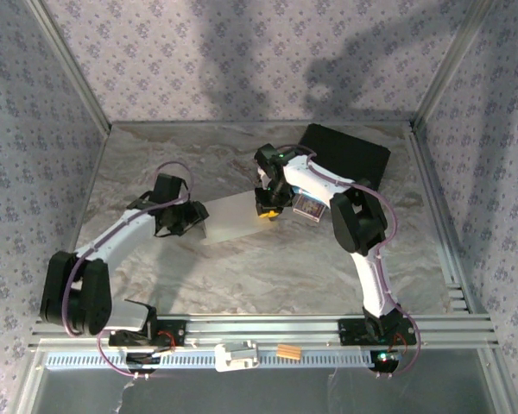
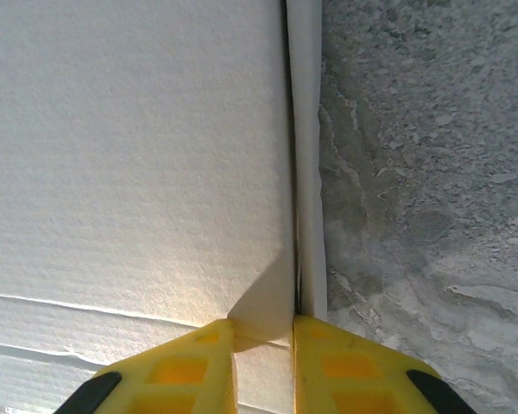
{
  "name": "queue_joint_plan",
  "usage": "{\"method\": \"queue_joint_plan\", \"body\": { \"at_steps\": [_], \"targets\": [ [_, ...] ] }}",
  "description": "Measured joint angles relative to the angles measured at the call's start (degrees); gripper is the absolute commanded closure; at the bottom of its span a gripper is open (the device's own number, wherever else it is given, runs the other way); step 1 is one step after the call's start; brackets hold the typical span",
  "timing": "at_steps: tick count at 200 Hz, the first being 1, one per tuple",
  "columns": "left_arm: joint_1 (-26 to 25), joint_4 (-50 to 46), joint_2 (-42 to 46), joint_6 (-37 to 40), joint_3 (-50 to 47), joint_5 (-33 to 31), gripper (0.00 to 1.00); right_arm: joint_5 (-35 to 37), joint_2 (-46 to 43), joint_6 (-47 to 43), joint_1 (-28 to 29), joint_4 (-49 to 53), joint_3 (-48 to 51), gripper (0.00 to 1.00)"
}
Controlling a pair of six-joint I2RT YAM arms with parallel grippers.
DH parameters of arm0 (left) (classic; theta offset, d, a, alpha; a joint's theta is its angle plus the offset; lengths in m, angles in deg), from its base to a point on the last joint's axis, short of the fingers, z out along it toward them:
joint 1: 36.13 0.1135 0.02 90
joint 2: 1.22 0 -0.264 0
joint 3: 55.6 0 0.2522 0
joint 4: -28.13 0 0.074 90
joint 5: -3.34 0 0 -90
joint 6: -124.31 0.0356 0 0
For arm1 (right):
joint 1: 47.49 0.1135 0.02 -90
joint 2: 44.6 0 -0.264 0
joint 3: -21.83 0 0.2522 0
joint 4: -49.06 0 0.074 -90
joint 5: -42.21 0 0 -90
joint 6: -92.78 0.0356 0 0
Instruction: Fold the paper box
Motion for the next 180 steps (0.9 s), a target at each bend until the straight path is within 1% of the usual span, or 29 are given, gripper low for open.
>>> {"method": "queue_joint_plan", "body": {
  "at_steps": [17,35,44,56,69,99,127,155,175,180],
  "targets": [
    [0.0,1.9,-3.4,0.8,0.0,1.7,0.52,0.2,0.0,0.0,0.1,0.0,0.0,0.79],
    [0.0,3.2,-6.5,1.4,0.0,2.8,0.58,0.2,0.0,0.2,0.1,0.0,0.0,0.79],
    [0.0,3.8,-7.3,1.8,-0.2,3.1,0.62,0.2,0.0,0.2,0.1,0.0,0.0,0.79],
    [0.0,4.8,-7.6,1.9,-0.7,3.5,0.7,0.2,0.0,0.2,0.1,0.1,0.0,0.78],
    [-0.1,6.0,-7.6,2.1,-1.1,3.8,0.72,0.1,-0.1,0.3,0.1,0.0,0.1,0.76],
    [-0.1,8.1,-7.5,2.3,-2.5,4.0,0.72,-0.9,-2.3,0.3,-0.7,-0.2,1.7,0.67],
    [0.0,9.2,-6.8,2.7,-3.5,4.0,0.72,-3.4,-6.4,-0.2,-3.6,-2.2,4.1,0.58],
    [0.0,9.5,-6.7,3.4,-3.7,4.0,0.73,-6.9,-8.3,-1.7,-6.8,-4.9,5.9,0.45],
    [0.2,9.5,-6.7,3.8,-3.7,4.0,0.77,-10.2,-8.3,-3.0,-7.7,-7.7,8.7,0.37],
    [0.3,9.6,-6.7,3.9,-3.8,4.1,0.78,-10.8,-8.3,-3.5,-7.7,-8.1,9.5,0.32]
  ]
}}
